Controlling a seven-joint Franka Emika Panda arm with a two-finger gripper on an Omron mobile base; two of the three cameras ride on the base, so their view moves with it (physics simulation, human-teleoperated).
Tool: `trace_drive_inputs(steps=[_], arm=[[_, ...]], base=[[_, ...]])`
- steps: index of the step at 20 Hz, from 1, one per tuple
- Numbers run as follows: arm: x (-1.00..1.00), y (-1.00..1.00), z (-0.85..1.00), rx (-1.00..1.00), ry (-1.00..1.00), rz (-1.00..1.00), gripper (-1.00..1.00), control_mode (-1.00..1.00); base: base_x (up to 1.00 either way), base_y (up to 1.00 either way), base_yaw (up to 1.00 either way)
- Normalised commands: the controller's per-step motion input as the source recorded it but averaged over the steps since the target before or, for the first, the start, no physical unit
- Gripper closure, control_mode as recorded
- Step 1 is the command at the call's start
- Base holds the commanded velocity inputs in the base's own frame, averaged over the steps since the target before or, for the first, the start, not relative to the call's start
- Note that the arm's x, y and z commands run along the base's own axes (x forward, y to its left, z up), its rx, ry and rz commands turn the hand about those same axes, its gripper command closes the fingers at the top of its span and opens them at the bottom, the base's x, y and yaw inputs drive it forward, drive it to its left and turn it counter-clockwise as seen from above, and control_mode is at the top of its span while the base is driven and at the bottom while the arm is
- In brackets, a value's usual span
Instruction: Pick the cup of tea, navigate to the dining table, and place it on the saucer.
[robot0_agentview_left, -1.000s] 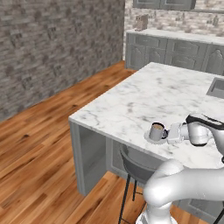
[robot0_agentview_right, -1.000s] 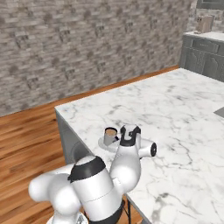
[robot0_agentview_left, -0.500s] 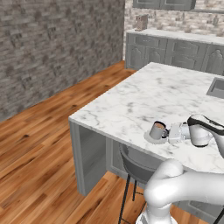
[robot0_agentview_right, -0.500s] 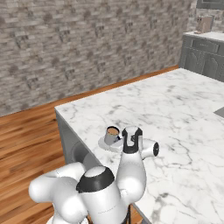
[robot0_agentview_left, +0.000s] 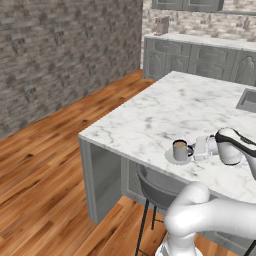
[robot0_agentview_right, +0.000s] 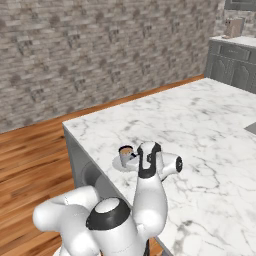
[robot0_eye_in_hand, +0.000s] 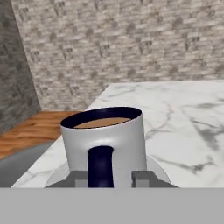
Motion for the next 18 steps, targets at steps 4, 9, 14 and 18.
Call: trace_drive_inputs(steps=[4, 9, 14, 18], arm=[[-0.12, 0.07, 0.01, -0.09, 0.0, 0.0, -1.0, -1.0], [0.0, 0.0, 0.06, -0.02, 0.0, 0.0, -1.0, -1.0], [-0.2, -0.02, 0.51, 0.01, 0.0, 0.0, -1.0, -1.0], [-0.74, 0.0, 0.92, 0.0, 0.0, 0.0, -1.0, -1.0]], base=[[0.0, 0.0, 0.0], [0.0, 0.0, 0.0], [0.0, 0.0, 0.0], [0.0, 0.0, 0.0]])
